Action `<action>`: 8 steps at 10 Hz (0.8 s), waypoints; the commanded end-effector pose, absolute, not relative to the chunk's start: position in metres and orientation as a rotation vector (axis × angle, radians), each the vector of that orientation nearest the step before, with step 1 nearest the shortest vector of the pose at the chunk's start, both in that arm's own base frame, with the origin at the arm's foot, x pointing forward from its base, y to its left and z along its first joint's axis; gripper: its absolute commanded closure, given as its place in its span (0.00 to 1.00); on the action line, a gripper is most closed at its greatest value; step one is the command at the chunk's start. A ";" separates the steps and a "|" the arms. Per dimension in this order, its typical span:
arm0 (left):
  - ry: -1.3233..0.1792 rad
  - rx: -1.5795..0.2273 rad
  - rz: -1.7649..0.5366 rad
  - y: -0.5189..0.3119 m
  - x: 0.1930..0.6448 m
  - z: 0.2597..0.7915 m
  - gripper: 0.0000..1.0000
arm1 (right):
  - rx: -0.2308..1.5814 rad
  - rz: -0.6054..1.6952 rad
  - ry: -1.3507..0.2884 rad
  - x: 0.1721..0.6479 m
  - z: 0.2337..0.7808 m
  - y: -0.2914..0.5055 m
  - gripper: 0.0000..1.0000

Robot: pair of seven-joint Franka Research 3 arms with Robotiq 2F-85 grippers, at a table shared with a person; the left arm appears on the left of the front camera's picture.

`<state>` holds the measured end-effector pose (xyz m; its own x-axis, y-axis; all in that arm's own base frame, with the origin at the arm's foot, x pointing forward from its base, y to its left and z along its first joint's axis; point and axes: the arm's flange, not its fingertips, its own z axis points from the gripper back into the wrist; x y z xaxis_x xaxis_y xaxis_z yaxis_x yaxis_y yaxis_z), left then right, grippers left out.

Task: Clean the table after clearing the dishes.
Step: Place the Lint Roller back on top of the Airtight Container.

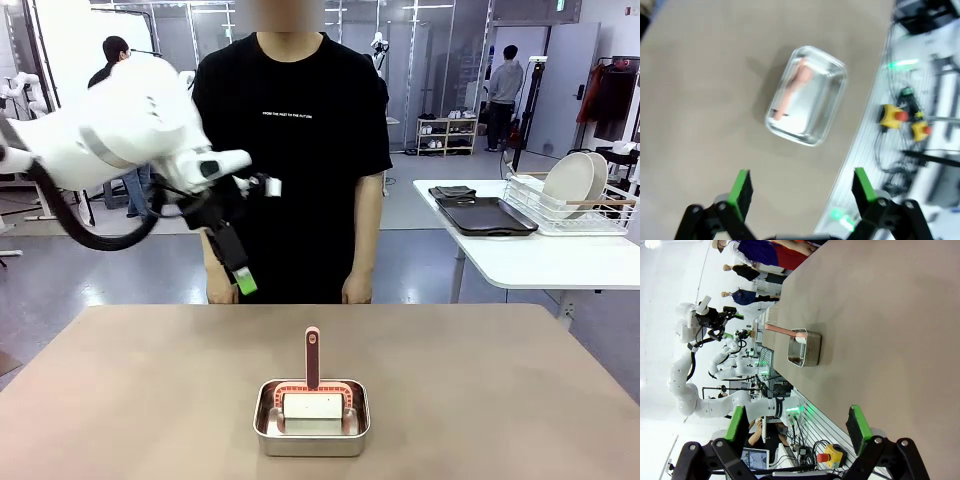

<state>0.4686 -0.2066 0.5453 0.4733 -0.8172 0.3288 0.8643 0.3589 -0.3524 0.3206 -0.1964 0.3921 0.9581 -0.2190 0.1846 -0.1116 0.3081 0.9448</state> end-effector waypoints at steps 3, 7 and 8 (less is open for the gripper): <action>-0.289 -0.812 -0.833 -0.061 0.431 0.545 0.00 | 1.258 -0.075 -0.311 0.320 0.393 -0.195 0.00; -0.512 -1.091 -0.639 0.098 0.378 0.505 0.00 | 1.258 -0.075 -0.311 0.320 0.393 -0.195 0.00; -0.528 -1.137 -0.569 0.132 0.370 0.488 0.00 | 1.258 -0.075 -0.311 0.320 0.393 -0.195 0.00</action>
